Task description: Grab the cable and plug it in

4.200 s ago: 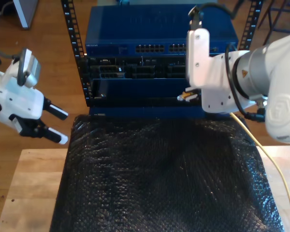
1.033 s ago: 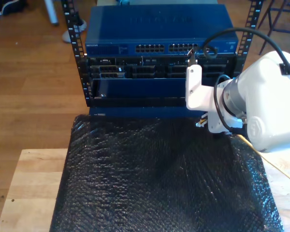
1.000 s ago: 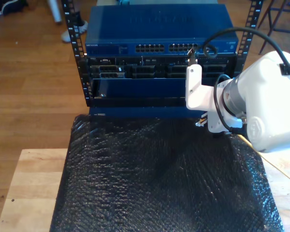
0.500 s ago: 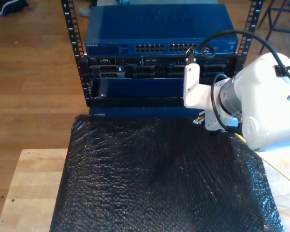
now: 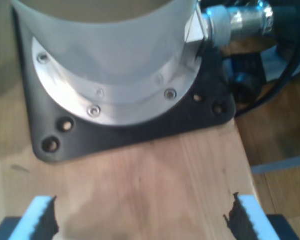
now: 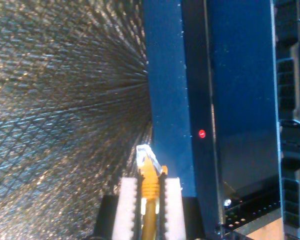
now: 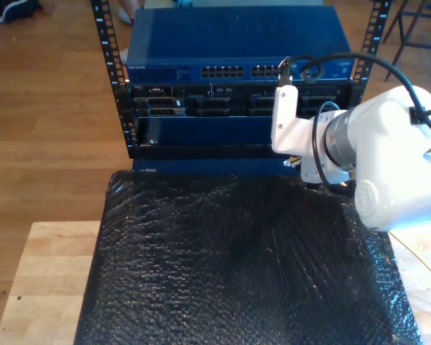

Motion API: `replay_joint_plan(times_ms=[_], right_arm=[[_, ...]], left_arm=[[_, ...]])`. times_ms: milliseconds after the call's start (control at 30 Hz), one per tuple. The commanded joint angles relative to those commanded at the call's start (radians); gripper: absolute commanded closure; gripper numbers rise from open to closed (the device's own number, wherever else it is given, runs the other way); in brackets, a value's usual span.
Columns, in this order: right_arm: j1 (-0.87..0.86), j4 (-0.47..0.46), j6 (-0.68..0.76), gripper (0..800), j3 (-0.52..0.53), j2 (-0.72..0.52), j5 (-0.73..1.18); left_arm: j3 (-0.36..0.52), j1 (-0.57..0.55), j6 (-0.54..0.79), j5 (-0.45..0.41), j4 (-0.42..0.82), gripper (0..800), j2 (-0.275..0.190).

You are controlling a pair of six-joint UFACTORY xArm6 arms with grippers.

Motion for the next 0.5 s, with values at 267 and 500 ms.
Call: replay_joint_plan(times_ms=[267,500], right_arm=[[0.0,0.0,-0.002,800,0.037,-0.002,-0.115],[0.002,0.002,-0.002,800,0.038,-0.009,-0.146]], left_arm=[[0.063,0.012,0.003,-0.115,-0.003,0,0.0],[0.066,0.012,0.011,-0.115,-0.025,0,0.009]])
